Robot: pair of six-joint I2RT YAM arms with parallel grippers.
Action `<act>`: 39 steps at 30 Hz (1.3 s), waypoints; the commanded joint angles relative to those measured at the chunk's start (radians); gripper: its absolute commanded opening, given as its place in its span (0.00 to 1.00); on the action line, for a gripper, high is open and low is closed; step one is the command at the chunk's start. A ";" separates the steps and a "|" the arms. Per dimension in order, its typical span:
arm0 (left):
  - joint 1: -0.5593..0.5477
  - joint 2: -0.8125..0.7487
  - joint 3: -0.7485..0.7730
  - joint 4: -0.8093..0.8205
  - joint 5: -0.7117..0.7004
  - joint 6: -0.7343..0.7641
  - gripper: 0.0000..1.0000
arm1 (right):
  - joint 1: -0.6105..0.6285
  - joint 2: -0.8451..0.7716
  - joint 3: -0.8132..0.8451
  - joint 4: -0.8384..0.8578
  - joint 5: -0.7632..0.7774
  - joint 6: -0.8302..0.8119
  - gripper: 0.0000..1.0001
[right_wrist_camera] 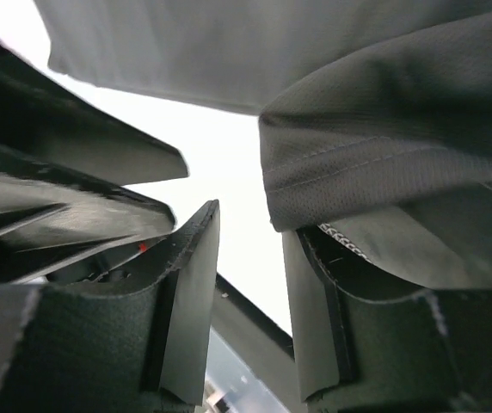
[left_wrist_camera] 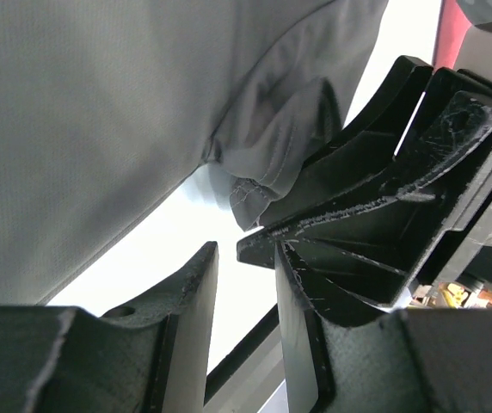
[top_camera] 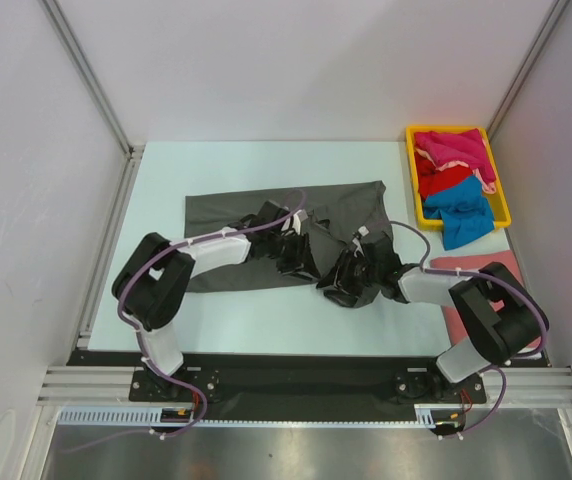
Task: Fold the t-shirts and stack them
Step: Fold the tshirt
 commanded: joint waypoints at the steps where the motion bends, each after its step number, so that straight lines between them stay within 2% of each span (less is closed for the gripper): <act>1: 0.013 -0.073 -0.033 0.044 0.008 -0.002 0.38 | 0.016 0.023 -0.003 0.148 -0.061 0.072 0.40; 5: 0.024 -0.110 -0.094 0.085 -0.005 -0.032 0.38 | -0.002 -0.034 -0.027 0.179 -0.137 0.072 0.40; 10: 0.027 -0.127 -0.098 0.101 -0.005 -0.054 0.37 | -0.070 -0.273 0.061 -0.153 -0.140 -0.070 0.40; 13: 0.025 -0.121 -0.088 0.119 0.006 -0.072 0.38 | -0.163 -0.302 0.114 -0.281 -0.181 -0.150 0.40; 16: 0.024 -0.109 -0.079 0.139 0.028 -0.089 0.37 | -0.269 -0.202 0.181 -0.347 -0.265 -0.228 0.38; 19: 0.013 -0.092 -0.065 0.147 0.035 -0.098 0.37 | -0.282 -0.055 0.271 -0.384 -0.303 -0.310 0.32; 21: 0.005 -0.080 -0.052 0.141 0.034 -0.097 0.37 | -0.291 0.025 0.315 -0.379 -0.304 -0.360 0.20; 23: -0.001 -0.078 -0.047 0.147 0.037 -0.105 0.37 | -0.292 0.071 0.330 -0.361 -0.289 -0.380 0.14; 31: -0.027 -0.070 -0.013 0.108 0.035 -0.082 0.37 | -0.292 0.319 0.443 -0.398 -0.338 -0.477 0.13; 35: -0.027 -0.077 -0.027 0.113 0.043 -0.082 0.38 | -0.292 0.355 0.462 -0.431 -0.356 -0.517 0.12; 39: -0.027 -0.077 -0.030 0.113 0.045 -0.077 0.37 | -0.289 0.323 0.424 -0.428 -0.378 -0.505 0.11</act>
